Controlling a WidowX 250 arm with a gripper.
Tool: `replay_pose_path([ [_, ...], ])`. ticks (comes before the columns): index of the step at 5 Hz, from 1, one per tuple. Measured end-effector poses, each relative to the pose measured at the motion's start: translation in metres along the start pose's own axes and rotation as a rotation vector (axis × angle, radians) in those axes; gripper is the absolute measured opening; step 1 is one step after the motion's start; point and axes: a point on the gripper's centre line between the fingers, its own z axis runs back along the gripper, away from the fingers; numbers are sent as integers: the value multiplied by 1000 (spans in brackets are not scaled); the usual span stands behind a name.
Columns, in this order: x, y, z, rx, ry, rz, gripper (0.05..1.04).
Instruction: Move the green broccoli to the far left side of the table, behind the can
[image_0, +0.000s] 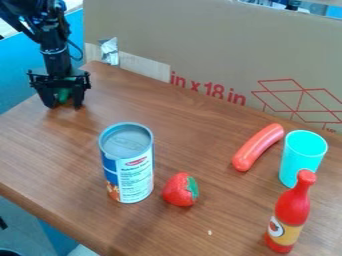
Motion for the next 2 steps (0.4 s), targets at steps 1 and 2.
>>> replay_pose_path([
  [1,0,-4,2,-15,-16,-26,1008],
  [2,0,-12,32,-12,-78,-89,1005],
])
